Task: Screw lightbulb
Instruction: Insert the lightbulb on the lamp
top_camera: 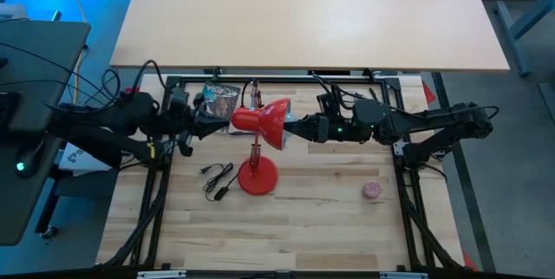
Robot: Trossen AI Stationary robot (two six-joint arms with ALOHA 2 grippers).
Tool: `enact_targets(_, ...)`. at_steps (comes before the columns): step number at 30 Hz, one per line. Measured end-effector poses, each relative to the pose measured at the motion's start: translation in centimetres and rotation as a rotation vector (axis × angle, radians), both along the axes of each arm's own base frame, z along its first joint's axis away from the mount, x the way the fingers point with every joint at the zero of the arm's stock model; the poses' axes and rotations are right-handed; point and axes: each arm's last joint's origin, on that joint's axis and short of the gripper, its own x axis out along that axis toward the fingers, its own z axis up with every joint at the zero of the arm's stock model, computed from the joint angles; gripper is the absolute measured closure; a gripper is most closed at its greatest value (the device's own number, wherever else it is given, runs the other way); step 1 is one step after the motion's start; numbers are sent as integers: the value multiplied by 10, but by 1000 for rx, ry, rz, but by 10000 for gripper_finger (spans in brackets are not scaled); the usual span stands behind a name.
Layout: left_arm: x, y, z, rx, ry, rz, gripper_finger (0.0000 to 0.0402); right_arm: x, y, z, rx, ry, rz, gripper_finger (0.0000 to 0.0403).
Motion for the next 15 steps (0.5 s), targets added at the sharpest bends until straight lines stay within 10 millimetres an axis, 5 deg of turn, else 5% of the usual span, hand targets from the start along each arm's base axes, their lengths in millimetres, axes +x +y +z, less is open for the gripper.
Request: enact_targets(15,-4,7,6,19,-55,20,402,0,0,0,0,0,4,153)
